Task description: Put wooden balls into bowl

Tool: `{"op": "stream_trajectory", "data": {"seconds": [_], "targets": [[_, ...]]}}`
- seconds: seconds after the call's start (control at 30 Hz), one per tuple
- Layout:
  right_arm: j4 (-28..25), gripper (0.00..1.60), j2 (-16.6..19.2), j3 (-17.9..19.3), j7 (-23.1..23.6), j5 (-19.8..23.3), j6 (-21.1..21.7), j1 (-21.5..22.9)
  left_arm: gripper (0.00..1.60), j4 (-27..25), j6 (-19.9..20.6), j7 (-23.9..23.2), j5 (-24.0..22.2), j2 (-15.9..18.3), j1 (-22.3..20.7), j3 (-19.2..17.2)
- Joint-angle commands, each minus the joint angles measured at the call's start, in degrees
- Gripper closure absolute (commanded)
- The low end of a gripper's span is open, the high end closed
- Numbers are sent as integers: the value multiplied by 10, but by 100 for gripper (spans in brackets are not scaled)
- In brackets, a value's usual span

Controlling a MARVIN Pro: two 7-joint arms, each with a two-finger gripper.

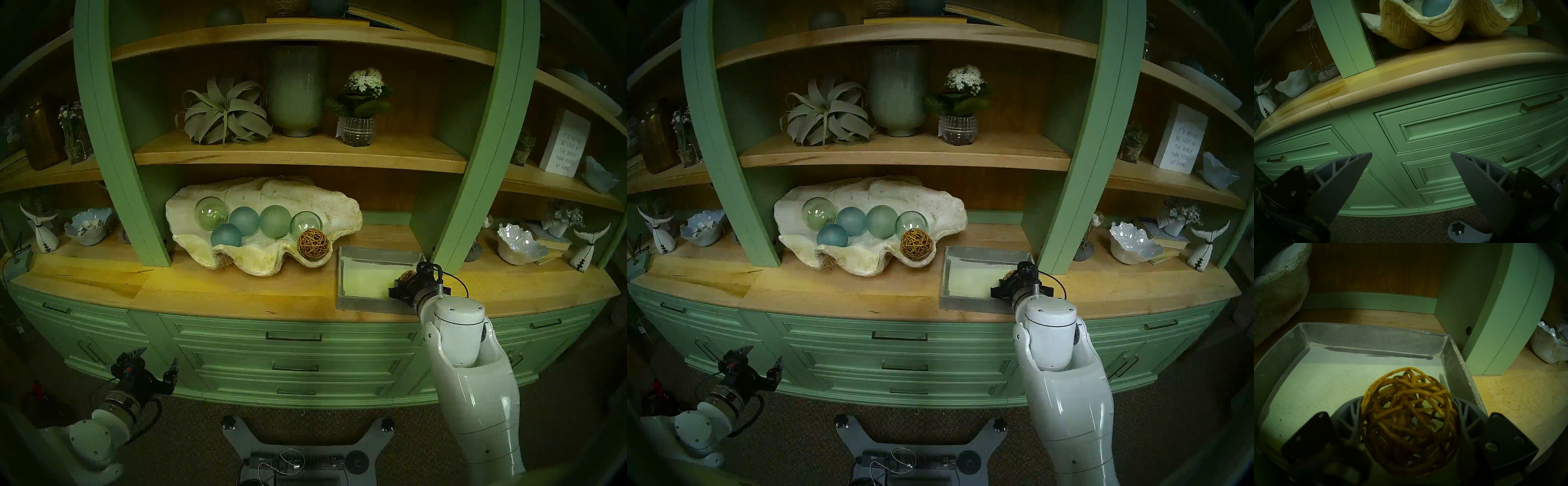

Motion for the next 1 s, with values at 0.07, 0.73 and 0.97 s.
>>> {"op": "stream_trajectory", "data": {"seconds": [0.07,0.73,0.97], "targets": [[-45,160,2,-9,-13,-18,-29,22,0,-6,-7,0,1,0,-2,-6],[-66,160,10,-45,-17,-38,-129,44,0,-6,-7,1,1,1,-2,-6],[-34,160,17,-55,14,-27,-183,68,0,-6,-7,1,1,1,-2,-6]]}}
